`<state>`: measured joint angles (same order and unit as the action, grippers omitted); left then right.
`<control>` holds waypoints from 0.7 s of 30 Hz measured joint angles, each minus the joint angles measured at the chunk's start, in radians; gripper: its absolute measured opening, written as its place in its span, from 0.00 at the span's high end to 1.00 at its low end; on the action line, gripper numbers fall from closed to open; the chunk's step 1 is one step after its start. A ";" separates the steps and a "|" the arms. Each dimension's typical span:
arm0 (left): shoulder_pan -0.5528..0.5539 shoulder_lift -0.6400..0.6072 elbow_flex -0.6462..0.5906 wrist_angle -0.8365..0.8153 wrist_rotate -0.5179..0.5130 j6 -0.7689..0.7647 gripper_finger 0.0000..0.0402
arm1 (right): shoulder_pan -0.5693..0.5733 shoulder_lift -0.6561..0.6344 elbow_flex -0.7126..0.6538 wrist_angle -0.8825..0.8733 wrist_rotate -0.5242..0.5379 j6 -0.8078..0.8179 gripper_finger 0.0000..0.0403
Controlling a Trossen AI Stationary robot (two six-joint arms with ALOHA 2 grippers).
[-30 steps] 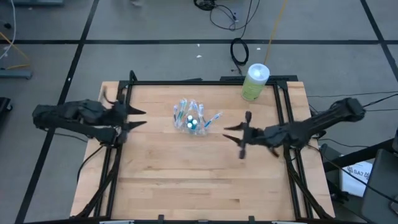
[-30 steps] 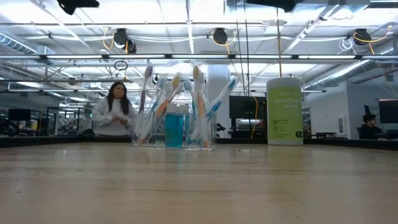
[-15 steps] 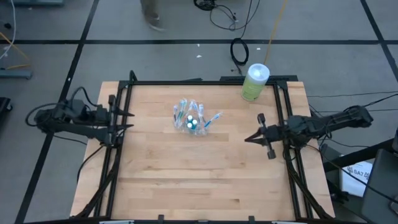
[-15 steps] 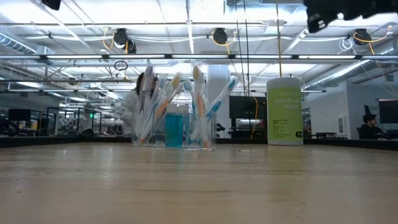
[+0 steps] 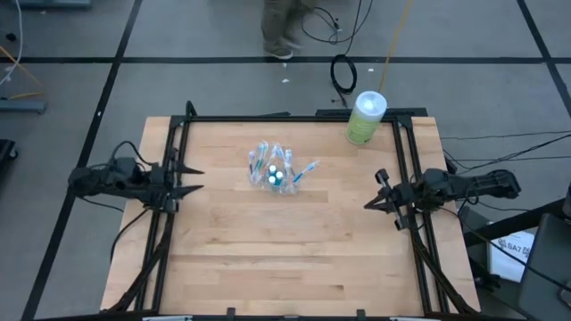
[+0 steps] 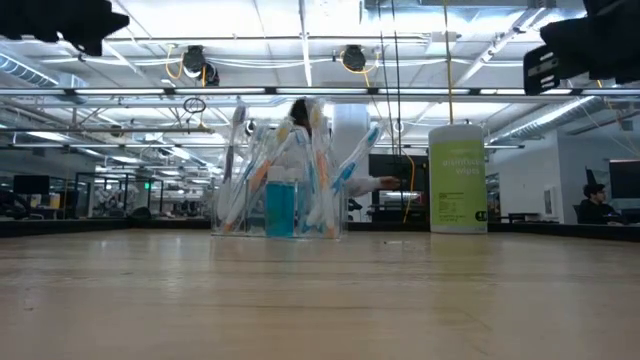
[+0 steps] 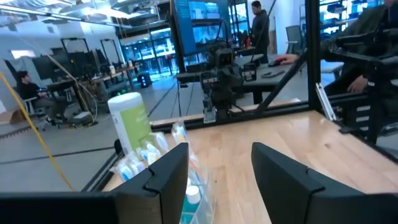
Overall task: Pick & Place toothbrushing station
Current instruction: Return to home position
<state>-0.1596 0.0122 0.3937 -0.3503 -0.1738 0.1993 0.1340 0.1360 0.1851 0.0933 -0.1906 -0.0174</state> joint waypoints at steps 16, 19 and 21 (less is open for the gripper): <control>0.001 -0.006 -0.129 0.102 0.135 0.017 0.54 | -0.067 -0.134 -0.102 0.010 -0.100 0.005 1.00; 0.001 -0.006 -0.162 0.141 0.180 -0.001 0.54 | -0.078 -0.133 -0.145 0.060 -0.100 0.014 1.00; 0.001 -0.006 -0.197 0.183 0.185 -0.004 0.54 | -0.087 -0.134 -0.167 0.094 -0.100 0.034 1.00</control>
<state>-0.1585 0.0059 0.1967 -0.1671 0.0109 0.1957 0.0466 0.0024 0.0185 0.1872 -0.2910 0.0169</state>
